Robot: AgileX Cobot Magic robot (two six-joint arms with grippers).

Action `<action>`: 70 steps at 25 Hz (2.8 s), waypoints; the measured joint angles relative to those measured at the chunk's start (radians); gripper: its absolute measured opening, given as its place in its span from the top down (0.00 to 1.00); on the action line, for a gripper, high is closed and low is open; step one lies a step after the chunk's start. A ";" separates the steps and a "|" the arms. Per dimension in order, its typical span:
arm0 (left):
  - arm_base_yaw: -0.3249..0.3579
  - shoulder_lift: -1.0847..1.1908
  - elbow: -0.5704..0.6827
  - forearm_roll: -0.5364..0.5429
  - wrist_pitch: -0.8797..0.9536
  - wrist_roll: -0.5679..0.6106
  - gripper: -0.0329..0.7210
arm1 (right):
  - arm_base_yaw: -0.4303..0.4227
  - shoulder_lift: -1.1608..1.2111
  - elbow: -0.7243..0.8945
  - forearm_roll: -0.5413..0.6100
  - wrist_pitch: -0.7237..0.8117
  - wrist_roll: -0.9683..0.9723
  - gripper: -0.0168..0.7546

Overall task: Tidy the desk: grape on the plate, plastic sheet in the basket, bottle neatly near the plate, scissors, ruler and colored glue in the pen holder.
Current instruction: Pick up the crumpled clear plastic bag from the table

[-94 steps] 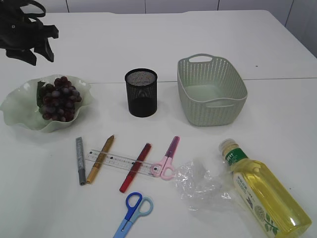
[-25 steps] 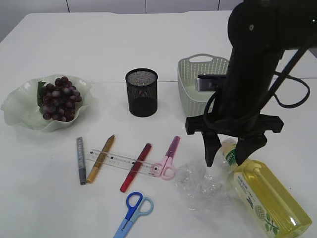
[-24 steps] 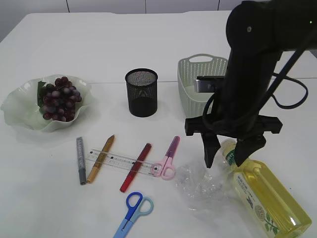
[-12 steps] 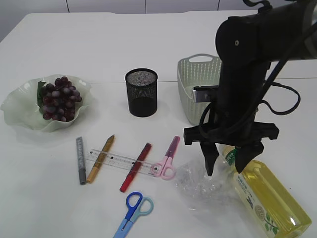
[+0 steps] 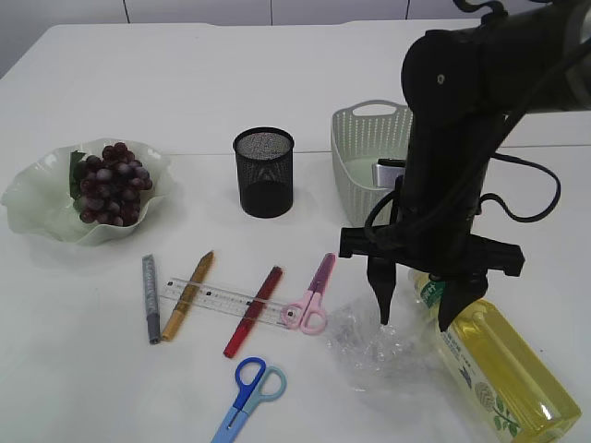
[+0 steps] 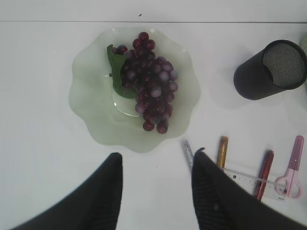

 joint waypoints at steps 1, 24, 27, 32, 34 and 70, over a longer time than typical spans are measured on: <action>0.000 0.000 0.000 0.000 0.000 0.000 0.49 | 0.000 0.000 0.000 0.008 0.002 0.019 0.41; 0.000 0.000 0.000 0.000 0.000 0.002 0.49 | 0.000 0.099 -0.002 0.042 0.002 0.212 0.41; 0.000 0.000 0.000 0.000 0.000 0.006 0.49 | 0.000 0.099 -0.004 0.039 0.002 0.212 0.41; 0.000 0.000 0.000 0.000 0.000 0.010 0.49 | 0.000 0.099 -0.004 0.031 -0.013 0.212 0.41; 0.000 0.000 0.000 0.000 0.000 0.012 0.49 | 0.000 0.099 -0.004 0.031 -0.016 0.212 0.41; 0.000 0.000 0.000 0.002 0.000 0.016 0.49 | 0.000 0.099 -0.201 0.026 0.003 -0.140 1.00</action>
